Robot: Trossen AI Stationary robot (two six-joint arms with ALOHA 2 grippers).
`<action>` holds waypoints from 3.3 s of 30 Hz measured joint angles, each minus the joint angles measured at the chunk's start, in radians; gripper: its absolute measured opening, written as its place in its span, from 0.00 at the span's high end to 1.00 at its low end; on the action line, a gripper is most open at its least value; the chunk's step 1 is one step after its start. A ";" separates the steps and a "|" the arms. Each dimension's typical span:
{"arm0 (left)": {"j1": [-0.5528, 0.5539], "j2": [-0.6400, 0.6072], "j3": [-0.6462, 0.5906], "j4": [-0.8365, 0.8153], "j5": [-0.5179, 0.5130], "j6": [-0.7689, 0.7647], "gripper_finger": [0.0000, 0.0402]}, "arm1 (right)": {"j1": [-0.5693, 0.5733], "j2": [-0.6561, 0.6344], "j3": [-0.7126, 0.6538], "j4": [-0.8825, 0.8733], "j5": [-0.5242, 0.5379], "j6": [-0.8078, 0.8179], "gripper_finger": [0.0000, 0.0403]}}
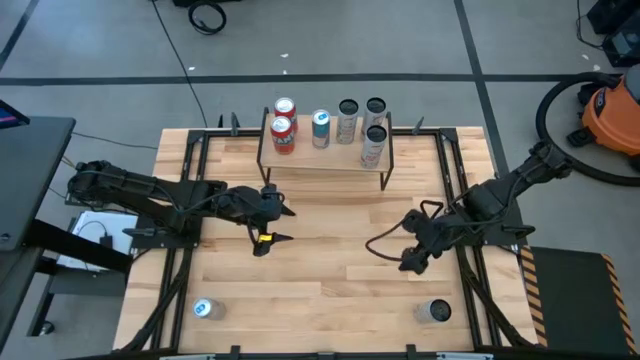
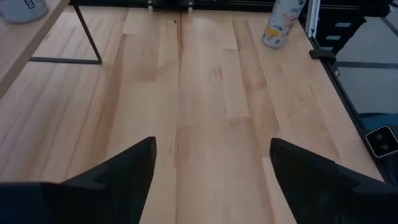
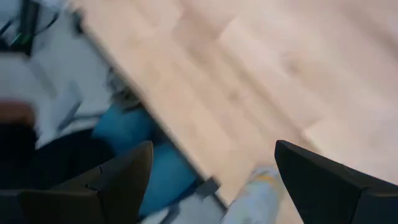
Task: Place canned beverage on shelf
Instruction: Put the white yellow soda can on the shelf aligned with the other white yellow soda can
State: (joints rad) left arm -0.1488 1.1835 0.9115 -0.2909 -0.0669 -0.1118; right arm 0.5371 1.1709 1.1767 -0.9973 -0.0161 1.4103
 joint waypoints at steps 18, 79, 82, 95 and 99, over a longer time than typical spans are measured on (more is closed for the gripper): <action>0.000 0.000 0.000 0.000 0.000 0.055 0.21 | 0.238 0.008 0.000 -0.148 0.091 0.518 0.15; 0.001 0.001 0.000 0.002 0.000 0.048 0.21 | 0.416 0.296 0.000 0.001 -0.160 0.668 0.21; 0.001 0.001 0.000 0.002 0.000 0.048 0.21 | 0.416 0.299 0.000 0.001 -0.154 0.633 0.21; 0.001 0.001 0.000 -0.001 0.000 0.057 0.21 | 0.410 0.300 0.000 0.013 -0.199 0.527 0.21; 0.001 0.001 0.000 -0.001 0.000 0.057 0.21 | 0.420 0.300 0.000 -0.015 -0.205 0.493 0.21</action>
State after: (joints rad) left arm -0.1478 1.1843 0.9115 -0.2914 -0.0669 -0.0550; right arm 0.9572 1.4712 1.1765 -1.0125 -0.2208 1.9030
